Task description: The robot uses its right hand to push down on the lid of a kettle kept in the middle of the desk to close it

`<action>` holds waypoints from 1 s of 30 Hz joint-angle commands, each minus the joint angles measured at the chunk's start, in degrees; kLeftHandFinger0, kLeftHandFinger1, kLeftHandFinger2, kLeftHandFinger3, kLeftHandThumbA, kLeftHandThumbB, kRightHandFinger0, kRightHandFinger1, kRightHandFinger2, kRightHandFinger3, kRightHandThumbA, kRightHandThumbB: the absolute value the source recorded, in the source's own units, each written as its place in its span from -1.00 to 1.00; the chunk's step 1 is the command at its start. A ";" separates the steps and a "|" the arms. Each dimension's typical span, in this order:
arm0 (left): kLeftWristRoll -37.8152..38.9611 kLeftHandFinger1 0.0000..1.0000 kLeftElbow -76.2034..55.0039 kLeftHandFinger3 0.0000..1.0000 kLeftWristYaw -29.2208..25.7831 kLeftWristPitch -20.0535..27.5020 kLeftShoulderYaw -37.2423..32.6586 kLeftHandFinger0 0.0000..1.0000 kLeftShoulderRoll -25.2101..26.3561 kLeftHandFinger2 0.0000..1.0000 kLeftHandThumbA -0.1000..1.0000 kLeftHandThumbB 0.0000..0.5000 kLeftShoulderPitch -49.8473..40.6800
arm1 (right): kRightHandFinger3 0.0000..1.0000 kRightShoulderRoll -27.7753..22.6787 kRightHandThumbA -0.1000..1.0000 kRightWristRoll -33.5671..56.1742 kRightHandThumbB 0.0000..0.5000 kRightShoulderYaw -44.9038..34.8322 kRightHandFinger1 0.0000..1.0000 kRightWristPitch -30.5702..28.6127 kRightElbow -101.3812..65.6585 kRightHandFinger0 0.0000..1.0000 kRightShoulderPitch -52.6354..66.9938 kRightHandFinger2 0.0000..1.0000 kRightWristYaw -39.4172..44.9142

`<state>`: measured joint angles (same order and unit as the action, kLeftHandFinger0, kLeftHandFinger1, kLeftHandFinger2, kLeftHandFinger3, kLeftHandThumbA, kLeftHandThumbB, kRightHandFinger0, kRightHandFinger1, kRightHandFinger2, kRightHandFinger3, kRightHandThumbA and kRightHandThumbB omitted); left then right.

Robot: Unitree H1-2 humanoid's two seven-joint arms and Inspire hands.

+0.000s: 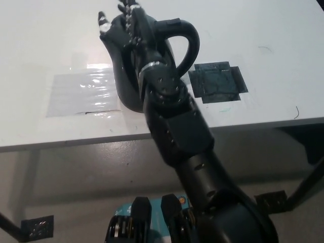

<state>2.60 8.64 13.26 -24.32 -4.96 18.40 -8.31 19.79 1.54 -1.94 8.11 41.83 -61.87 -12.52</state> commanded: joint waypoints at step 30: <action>-0.01 1.00 -2.12 1.00 0.35 -1.34 1.71 1.00 1.92 1.00 1.00 -0.43 1.11 | 1.00 -6.24 -0.03 -2.68 -0.83 4.50 1.00 12.53 -32.46 1.00 -3.73 1.00 3.64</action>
<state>2.32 7.98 13.25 -25.10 -5.10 18.41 -6.96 16.94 1.09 -0.03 11.71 28.31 -63.20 -12.65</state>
